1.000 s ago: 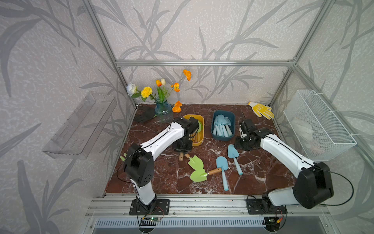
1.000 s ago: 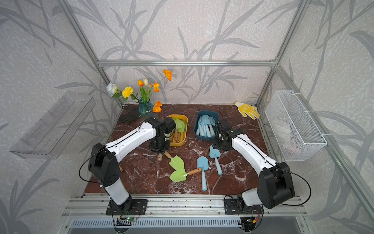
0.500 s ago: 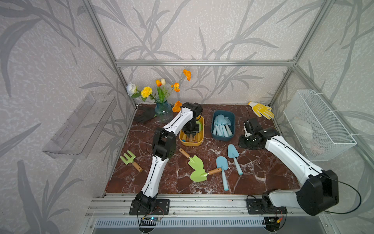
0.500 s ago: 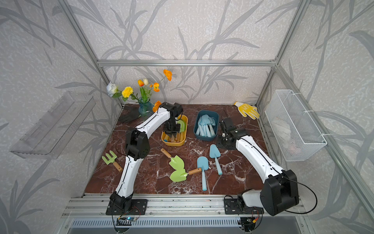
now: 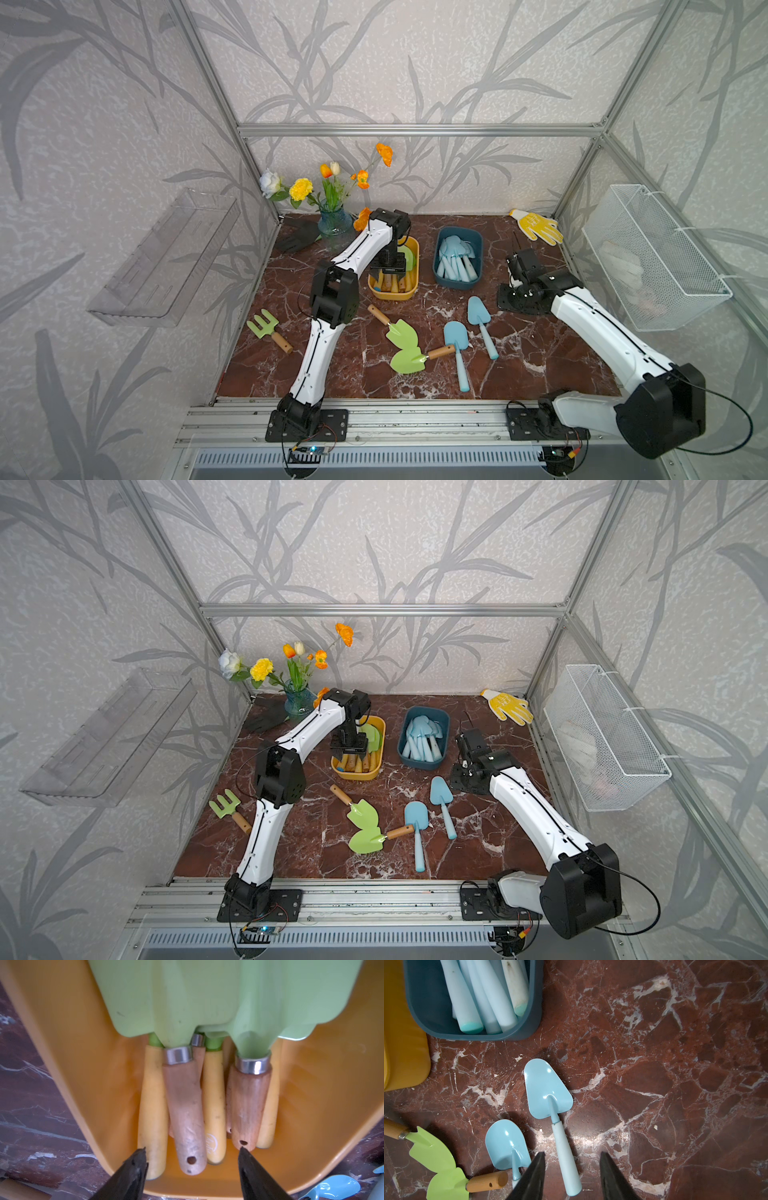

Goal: Sort the small shovels by color and place them into the storage box
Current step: Place the shovel in the storage box.

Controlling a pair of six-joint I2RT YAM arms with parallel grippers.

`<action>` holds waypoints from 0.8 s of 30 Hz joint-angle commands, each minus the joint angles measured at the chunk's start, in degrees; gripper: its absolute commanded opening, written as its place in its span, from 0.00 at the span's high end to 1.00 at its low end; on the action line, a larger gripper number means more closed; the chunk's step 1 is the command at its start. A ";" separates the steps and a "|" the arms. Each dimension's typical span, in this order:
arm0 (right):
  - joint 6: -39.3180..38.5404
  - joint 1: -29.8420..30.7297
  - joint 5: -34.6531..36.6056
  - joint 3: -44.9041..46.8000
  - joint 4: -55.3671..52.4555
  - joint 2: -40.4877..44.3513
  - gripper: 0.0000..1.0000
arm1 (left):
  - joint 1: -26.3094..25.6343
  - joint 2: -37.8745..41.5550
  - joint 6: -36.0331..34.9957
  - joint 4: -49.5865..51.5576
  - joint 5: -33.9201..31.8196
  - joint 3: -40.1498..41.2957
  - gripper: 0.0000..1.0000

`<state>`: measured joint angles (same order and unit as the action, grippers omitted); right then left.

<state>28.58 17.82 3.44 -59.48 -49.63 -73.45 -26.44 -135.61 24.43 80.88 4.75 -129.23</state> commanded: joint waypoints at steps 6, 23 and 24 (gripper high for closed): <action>-0.47 0.28 -7.06 4.76 -1.12 -1.60 0.54 | -2.35 16.75 6.66 -9.16 1.67 12.21 0.28; 6.27 9.92 -2.22 11.91 5.55 -12.69 0.57 | -1.70 29.08 12.76 -19.01 -1.04 34.83 0.28; 6.53 9.95 -1.88 12.26 5.78 -13.05 0.58 | -1.69 29.34 12.80 -19.05 -1.21 35.00 0.28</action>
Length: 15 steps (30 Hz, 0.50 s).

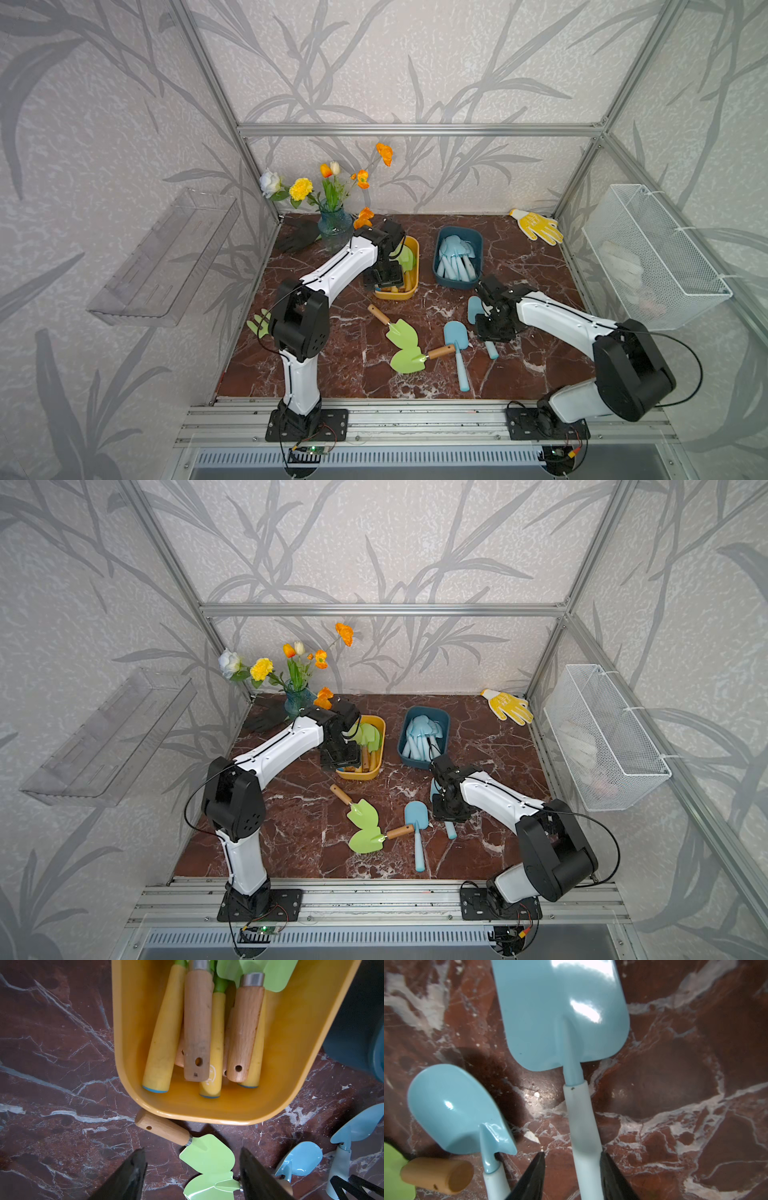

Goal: Sort the small shovels by color and place them into the storage box
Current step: Place the shovel in the storage box, then pick up the shovel from the center of the board.

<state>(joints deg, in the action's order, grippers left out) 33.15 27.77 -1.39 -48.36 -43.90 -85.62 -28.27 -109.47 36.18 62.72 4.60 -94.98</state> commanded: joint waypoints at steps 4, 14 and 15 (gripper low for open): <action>2.88 -0.15 3.31 2.53 1.73 -1.97 0.62 | 0.40 3.63 0.89 -0.53 -1.22 1.02 0.29; 7.45 -3.03 9.34 1.23 -3.00 1.28 0.86 | 0.89 5.26 0.95 -1.25 -0.80 3.39 0.29; 8.18 -3.67 10.70 0.83 -4.04 3.32 0.86 | 1.03 5.48 1.00 -1.53 -0.35 3.83 0.29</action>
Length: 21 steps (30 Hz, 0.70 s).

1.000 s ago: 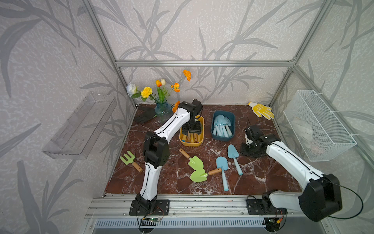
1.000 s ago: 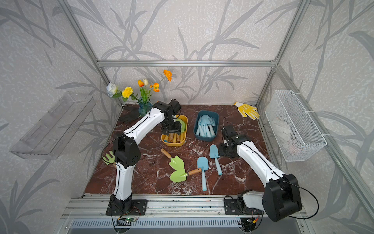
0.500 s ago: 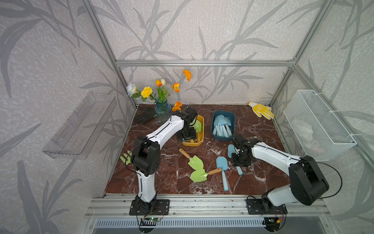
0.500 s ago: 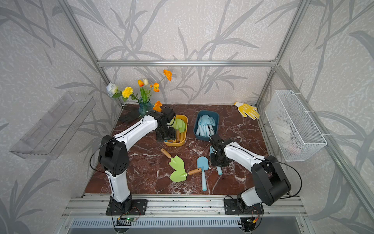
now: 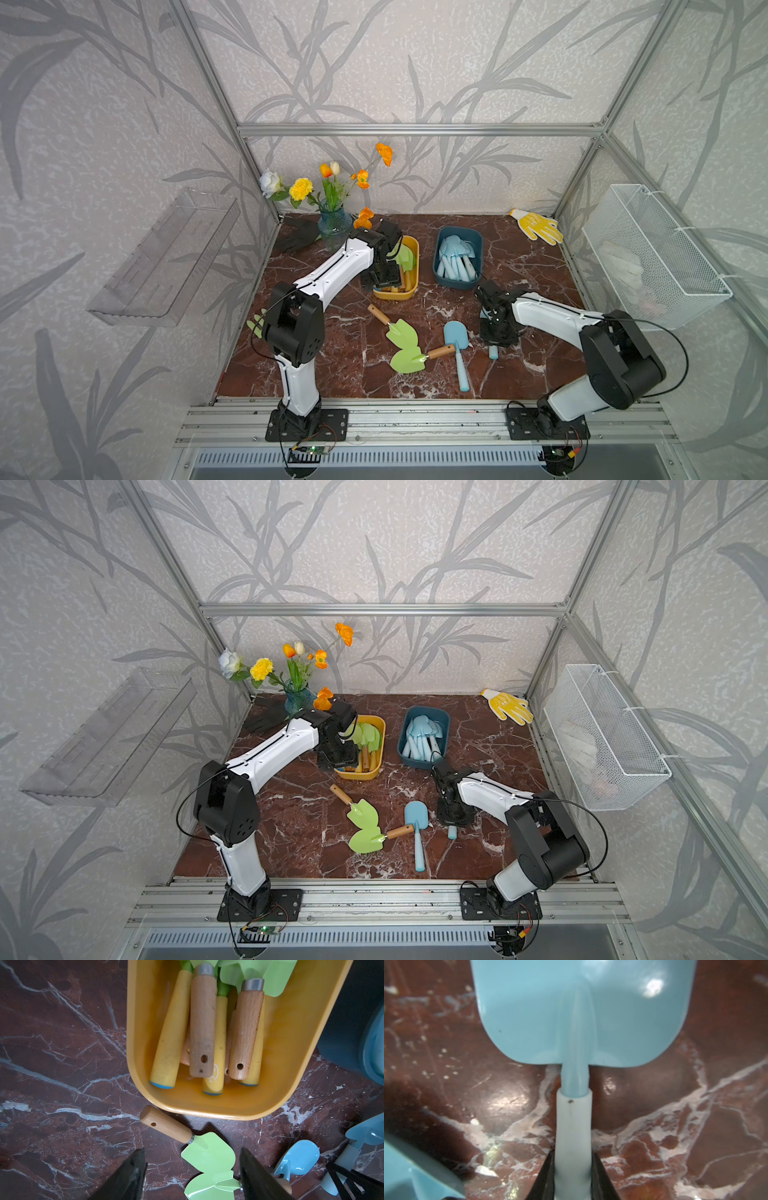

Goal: Sort the small shovels by color and place them into the storage box
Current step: Pick up the shovel from the center of the board.

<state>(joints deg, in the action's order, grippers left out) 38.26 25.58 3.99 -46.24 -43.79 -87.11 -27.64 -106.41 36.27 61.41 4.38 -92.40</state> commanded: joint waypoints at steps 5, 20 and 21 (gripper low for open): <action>1.65 -2.64 9.85 -6.61 -4.99 12.82 0.85 | 1.01 3.56 0.91 -0.96 0.53 3.22 0.28; -7.56 -4.14 -13.84 -38.60 2.95 -13.98 0.84 | 1.81 9.96 2.05 -2.94 0.79 11.55 0.29; -7.22 -4.25 -14.43 -40.31 2.94 -16.03 0.84 | 1.80 10.48 2.21 -2.87 0.62 11.93 0.29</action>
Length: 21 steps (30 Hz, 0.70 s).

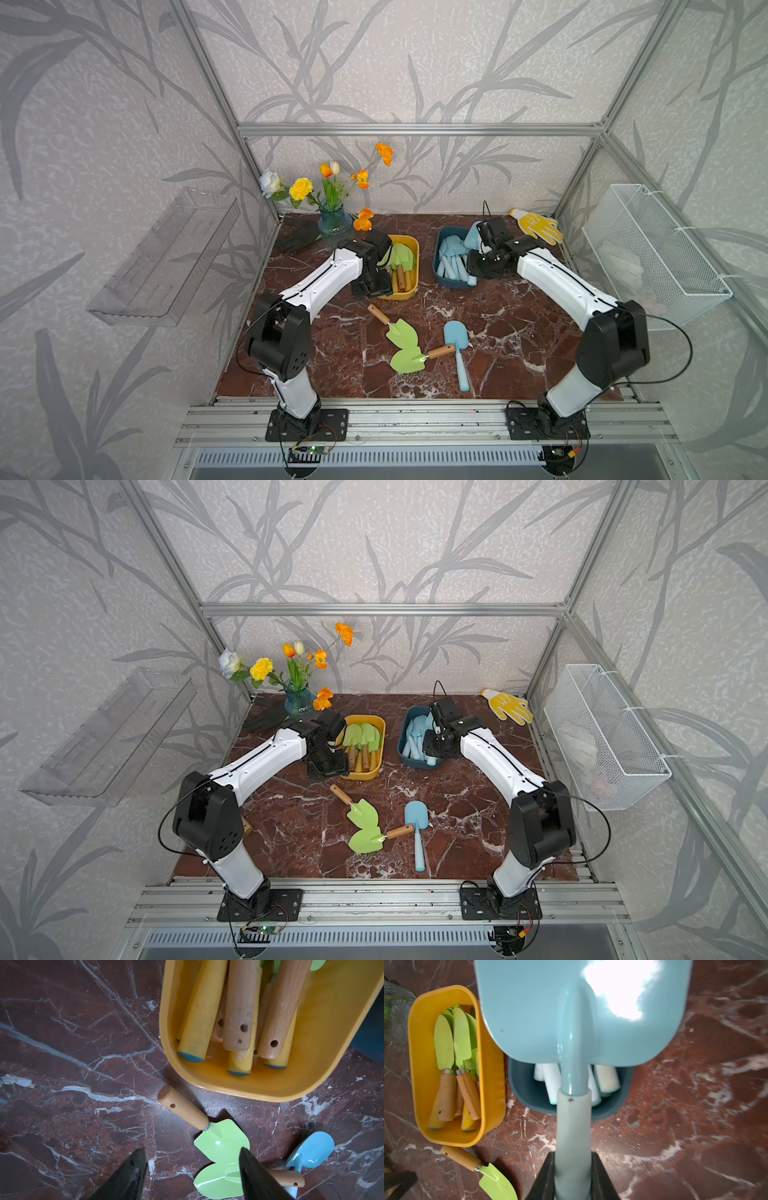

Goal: Sort the small shovels by color and place them into the storage box
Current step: Pick up the shovel from the center of the board, then place the shovel in the storage box.

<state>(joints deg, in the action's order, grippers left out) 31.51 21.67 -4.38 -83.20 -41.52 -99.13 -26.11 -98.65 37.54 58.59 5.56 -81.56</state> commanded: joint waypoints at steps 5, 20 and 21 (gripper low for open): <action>-0.33 -1.10 -7.07 -8.96 0.34 -12.15 0.84 | 0.45 4.79 0.88 0.96 -1.97 2.28 0.29; -6.52 -1.81 -1.23 -22.46 -9.18 -26.68 0.78 | 0.82 8.61 -0.24 3.67 -3.72 4.92 0.27; -6.55 -1.87 -0.89 -22.93 -9.55 -27.02 0.77 | 0.80 8.64 -0.27 3.70 -3.74 4.95 0.27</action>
<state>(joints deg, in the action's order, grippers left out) 26.46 20.08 -7.64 -104.27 -47.46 -124.92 -25.69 -91.90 37.93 60.38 2.98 -77.36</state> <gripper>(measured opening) 0.251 0.730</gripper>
